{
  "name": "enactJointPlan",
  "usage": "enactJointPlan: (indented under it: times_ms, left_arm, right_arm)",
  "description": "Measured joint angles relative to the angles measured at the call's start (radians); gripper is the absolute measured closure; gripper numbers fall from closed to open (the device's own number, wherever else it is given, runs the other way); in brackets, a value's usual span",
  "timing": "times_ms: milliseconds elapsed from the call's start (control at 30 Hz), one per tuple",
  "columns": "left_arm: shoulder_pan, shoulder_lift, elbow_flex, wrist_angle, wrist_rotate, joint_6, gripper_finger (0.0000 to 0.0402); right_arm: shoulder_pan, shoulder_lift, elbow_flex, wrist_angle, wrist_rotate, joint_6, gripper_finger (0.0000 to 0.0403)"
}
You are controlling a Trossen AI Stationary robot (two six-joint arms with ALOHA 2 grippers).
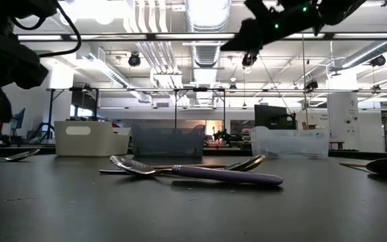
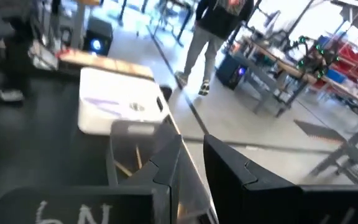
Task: Sort silverware by color (type)
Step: Put the purple spoon into the white bin
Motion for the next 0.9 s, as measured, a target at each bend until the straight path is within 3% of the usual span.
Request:
enactJointPlan:
  times_ms: [200, 667, 900]
  left_arm:
    - [0.000, 0.030, -0.001, 0.001, -0.017, -0.039, 0.0401]
    - [0.000, 0.118, -0.002, 0.003, -0.025, -0.059, 0.0400]
    - [0.000, 0.156, -0.002, 0.003, -0.027, -0.048, 0.0374]
  right_arm:
    - [0.001, -0.039, 0.003, -0.009, -0.154, -0.022, 0.0344]
    - [-0.010, -0.038, 0.002, -0.017, -0.153, -0.056, 0.0344]
    - [-0.009, -0.038, 0.002, -0.017, -0.153, -0.055, 0.0344]
